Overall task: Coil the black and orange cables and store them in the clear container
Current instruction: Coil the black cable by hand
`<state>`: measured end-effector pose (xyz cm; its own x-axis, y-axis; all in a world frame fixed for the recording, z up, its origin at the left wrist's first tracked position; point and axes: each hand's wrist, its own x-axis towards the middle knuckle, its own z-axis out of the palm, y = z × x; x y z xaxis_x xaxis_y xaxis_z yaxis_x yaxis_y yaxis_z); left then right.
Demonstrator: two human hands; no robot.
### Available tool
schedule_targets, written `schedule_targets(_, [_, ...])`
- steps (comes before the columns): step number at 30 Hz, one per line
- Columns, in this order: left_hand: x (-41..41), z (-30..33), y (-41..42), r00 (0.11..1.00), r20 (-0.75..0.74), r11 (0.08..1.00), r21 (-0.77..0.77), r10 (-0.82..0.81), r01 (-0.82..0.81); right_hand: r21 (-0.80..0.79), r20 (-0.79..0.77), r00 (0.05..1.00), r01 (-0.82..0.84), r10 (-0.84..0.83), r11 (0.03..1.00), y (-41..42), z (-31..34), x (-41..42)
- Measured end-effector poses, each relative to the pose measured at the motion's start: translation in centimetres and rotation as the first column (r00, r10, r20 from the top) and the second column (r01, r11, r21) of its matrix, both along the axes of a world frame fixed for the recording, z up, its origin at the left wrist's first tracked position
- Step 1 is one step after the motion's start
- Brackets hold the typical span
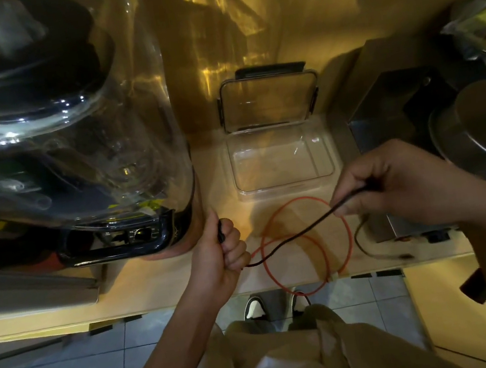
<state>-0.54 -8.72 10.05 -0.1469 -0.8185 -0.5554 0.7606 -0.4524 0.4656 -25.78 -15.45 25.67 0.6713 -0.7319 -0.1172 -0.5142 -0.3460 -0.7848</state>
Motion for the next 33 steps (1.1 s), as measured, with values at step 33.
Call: schedule_targets(33, [0.7,4.2,0.0,0.634,-0.05,0.617,-0.303,-0.772,0.727,-0.003,-0.342,0.839,0.45,-0.424,0.893,0.3,-7.1,-1.0])
